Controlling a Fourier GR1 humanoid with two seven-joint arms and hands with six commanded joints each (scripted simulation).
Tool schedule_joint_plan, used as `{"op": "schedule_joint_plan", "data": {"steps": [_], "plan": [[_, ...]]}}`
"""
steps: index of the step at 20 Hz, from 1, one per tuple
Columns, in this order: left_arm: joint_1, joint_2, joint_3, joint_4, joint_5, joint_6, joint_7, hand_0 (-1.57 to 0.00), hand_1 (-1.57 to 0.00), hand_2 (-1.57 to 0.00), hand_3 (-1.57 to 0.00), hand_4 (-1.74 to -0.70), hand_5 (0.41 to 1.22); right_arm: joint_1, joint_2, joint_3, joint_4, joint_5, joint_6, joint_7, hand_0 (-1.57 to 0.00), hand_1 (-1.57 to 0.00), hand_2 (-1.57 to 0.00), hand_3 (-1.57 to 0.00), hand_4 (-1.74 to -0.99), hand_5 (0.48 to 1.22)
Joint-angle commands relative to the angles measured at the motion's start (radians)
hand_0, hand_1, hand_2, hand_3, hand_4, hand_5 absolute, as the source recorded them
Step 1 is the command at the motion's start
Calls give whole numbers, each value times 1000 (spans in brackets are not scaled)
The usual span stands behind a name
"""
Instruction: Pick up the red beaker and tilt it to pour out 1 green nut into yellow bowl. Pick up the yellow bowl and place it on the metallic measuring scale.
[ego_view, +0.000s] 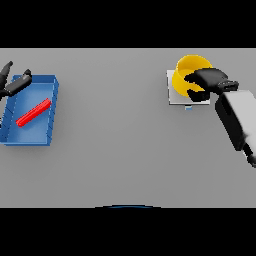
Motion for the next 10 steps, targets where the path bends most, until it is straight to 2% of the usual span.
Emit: {"op": "schedule_joint_plan", "data": {"steps": [1, 3, 5, 10], "plan": [[-7, 6, 7, 4, 4, -1, 4, 1, 1, 1, 1, -840, 764, 7, -5, -1, -7, -6, 12, -2, -605, -556, -470, -391, -1496, 890], [-1, 10, 6, 6, -1, -2, 4, 1, 1, 1, 1, -831, 754, -4, -9, 0, 2, -2, 20, -4, -387, -380, -300, -258, -1476, 847], [-7, 9, 9, 6, 2, -1, 6, 1, 1, 1, 1, -834, 750, -3, -7, 11, 4, 8, 16, -13, -247, -243, -192, -164, -1448, 824], [9, 4, 0, -14, -2, 4, -2, 1, 1, 1, 1, -833, 760, -8, -7, 26, 4, 18, 47, 9, -80, -79, -62, -53, -1395, 787]]}}
